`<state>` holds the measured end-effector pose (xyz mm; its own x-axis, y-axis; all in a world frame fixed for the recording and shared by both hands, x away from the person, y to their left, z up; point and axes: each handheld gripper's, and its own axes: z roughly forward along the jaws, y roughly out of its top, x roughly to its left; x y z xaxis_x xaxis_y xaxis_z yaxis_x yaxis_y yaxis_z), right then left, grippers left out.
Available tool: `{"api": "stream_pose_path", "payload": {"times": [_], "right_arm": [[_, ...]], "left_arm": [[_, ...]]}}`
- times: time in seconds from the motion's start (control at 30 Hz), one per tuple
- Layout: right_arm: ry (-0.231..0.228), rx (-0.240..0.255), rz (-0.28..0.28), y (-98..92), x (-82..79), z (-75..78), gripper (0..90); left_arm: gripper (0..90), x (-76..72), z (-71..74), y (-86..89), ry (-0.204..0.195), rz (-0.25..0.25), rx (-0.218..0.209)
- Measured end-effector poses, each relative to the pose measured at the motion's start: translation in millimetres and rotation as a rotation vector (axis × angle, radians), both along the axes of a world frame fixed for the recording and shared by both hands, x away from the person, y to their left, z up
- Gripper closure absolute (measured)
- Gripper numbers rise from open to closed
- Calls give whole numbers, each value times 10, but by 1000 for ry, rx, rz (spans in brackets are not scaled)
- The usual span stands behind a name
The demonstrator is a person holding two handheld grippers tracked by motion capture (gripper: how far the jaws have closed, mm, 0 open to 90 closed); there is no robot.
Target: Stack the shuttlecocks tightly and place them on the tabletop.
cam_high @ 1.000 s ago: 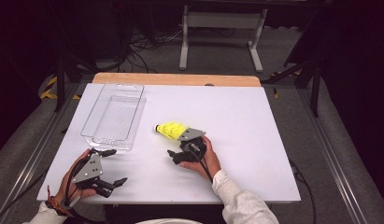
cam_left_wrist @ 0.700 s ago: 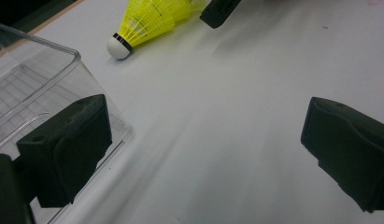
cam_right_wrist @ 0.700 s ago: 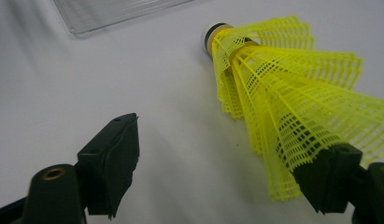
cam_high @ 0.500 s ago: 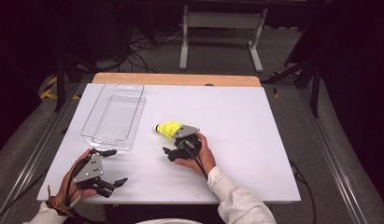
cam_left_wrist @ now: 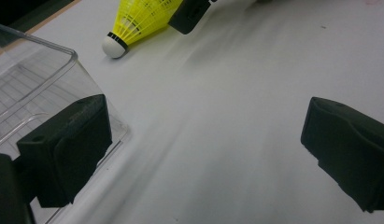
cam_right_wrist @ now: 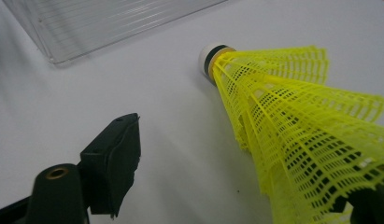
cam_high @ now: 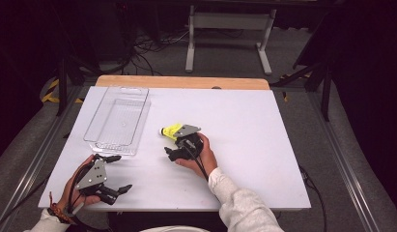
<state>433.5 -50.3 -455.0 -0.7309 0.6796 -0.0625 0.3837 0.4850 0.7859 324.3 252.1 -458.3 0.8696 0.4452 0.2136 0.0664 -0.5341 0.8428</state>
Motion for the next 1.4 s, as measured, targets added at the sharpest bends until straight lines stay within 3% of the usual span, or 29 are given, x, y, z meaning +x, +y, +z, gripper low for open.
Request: {"api": "stream_pose_path", "payload": {"times": [0.23, 0.43, 0.53, 0.73, 0.97, 1.4], "right_arm": [[-15, -4, -43, 65, 46, 2, 265], [-45, -9, -91, 109, 91, 8, 343], [-48, -3, -121, 116, 123, 8, 435], [-57, -15, -139, 153, 157, 0, 530], [-74, -25, -166, 157, 195, 4, 743], [-98, -82, -173, 172, 230, 2, 825]], "left_arm": [[30, 1, 1, 0, -1, -4, 1], [30, 2, 1, 1, 2, -6, 5], [30, 1, -1, 1, 4, -5, 4], [31, 1, -2, 1, 4, -5, 4], [34, 2, -5, -1, 5, -3, 9], [36, 9, -5, 8, 3, -1, 11]]}}
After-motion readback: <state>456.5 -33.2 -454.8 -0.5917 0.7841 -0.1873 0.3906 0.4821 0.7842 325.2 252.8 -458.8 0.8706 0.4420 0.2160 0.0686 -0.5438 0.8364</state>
